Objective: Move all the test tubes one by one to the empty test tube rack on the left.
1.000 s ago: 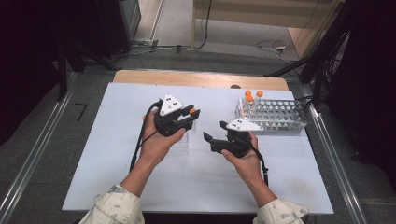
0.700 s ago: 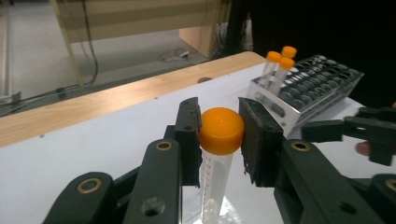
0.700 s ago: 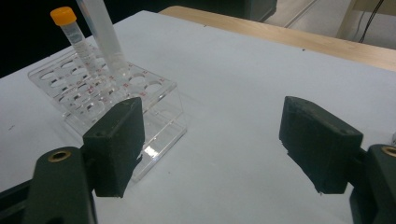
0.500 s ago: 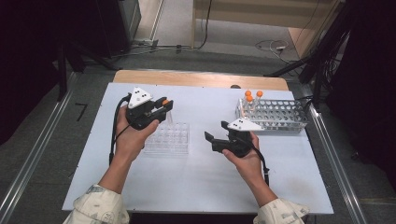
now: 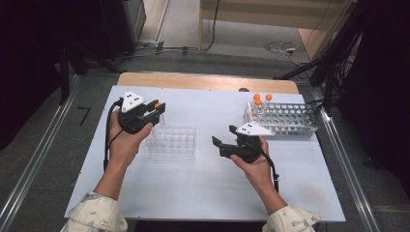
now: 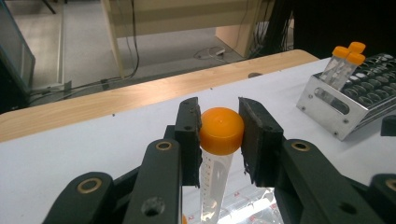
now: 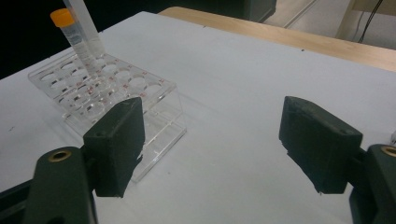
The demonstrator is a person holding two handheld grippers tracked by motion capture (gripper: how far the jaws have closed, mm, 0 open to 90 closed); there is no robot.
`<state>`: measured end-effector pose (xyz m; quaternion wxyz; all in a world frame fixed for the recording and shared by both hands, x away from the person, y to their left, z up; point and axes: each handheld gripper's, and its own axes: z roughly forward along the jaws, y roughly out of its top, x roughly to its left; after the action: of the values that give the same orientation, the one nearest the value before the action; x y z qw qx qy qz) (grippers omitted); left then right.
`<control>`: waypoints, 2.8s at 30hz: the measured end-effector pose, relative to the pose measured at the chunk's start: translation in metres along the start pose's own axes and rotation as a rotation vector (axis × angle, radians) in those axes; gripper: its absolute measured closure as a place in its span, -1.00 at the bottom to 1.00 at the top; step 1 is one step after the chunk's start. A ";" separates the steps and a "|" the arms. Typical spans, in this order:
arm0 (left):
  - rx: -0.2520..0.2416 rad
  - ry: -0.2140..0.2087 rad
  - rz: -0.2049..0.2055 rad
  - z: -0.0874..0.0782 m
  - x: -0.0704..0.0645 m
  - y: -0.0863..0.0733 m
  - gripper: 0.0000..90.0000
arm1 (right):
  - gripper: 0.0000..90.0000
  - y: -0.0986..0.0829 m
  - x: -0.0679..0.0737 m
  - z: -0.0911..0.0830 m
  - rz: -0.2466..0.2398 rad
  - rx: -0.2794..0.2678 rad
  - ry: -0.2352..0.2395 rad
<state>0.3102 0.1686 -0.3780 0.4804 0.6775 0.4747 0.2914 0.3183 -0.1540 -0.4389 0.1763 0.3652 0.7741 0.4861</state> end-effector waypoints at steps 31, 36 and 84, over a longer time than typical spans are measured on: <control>0.106 0.028 0.056 0.014 -0.001 -0.037 0.56 | -0.53 0.000 0.002 0.000 -0.001 0.003 0.013; 0.107 0.024 0.057 0.014 -0.001 -0.037 0.56 | -0.53 0.000 0.003 0.000 0.000 0.005 0.014; 0.042 -0.132 -0.057 0.008 -0.034 -0.020 -0.63 | -0.52 0.013 -0.063 -0.025 0.091 -0.048 -0.221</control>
<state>0.2966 0.1365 -0.3973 0.5042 0.6915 0.4671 0.2223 0.3496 -0.2125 -0.4212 0.2471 0.4468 0.7208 0.4688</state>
